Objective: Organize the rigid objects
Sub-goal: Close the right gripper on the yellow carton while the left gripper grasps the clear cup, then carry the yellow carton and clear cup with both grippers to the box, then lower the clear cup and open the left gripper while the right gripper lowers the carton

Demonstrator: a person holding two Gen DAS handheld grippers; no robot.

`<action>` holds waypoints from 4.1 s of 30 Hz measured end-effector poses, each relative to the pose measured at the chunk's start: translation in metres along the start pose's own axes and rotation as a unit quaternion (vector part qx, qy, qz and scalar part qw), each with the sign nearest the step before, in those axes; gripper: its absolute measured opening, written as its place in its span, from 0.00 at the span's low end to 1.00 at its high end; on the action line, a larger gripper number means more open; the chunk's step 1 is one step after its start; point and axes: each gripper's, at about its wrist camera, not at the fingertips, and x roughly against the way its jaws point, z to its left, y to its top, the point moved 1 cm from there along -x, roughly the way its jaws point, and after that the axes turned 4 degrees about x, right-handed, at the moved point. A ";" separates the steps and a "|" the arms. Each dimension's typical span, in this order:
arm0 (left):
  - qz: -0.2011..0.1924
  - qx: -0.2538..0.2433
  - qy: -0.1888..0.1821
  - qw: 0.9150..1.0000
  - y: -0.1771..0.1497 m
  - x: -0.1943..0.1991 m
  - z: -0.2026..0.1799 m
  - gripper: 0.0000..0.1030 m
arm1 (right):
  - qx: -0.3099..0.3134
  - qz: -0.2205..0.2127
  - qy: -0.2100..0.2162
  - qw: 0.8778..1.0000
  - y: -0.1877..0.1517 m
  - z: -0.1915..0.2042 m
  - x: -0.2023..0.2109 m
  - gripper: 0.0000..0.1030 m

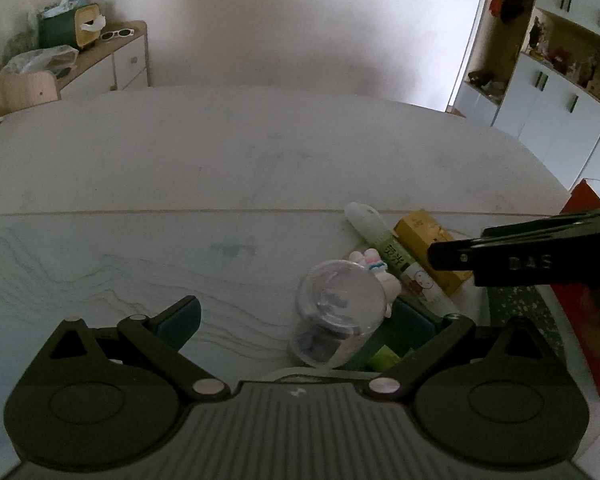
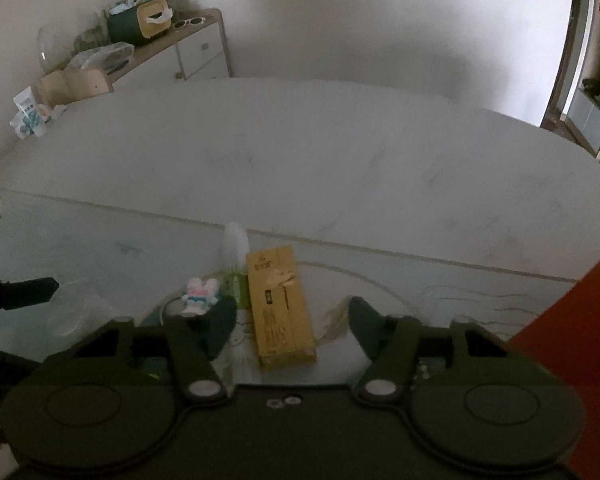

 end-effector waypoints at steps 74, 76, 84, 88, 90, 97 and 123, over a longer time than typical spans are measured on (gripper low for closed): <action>-0.005 -0.056 -0.123 0.991 0.017 0.097 -0.205 0.42 | -0.077 -0.082 0.013 0.994 -0.074 -0.143 0.214 0.28; -0.003 -0.062 -0.124 0.990 0.014 0.095 -0.219 0.42 | -0.082 -0.082 0.011 0.993 -0.080 -0.158 0.217 0.28; 0.022 -0.091 -0.134 0.987 0.005 0.080 -0.272 0.42 | -0.100 -0.074 -0.005 0.992 -0.096 -0.205 0.215 0.28; 0.022 -0.107 -0.130 0.985 0.004 0.074 -0.294 0.42 | -0.111 -0.067 -0.013 0.991 -0.105 -0.229 0.210 0.28; 0.026 -0.113 -0.134 0.984 0.006 0.071 -0.305 0.42 | -0.113 -0.063 -0.014 0.991 -0.108 -0.237 0.207 0.28; 0.034 -0.136 -0.110 0.984 0.018 0.044 -0.330 0.42 | -0.107 -0.045 -0.001 0.993 -0.113 -0.243 0.193 0.28; 0.113 -0.160 -0.043 0.980 0.015 -0.029 -0.353 0.42 | -0.056 0.028 -0.001 0.998 -0.124 -0.234 0.148 0.31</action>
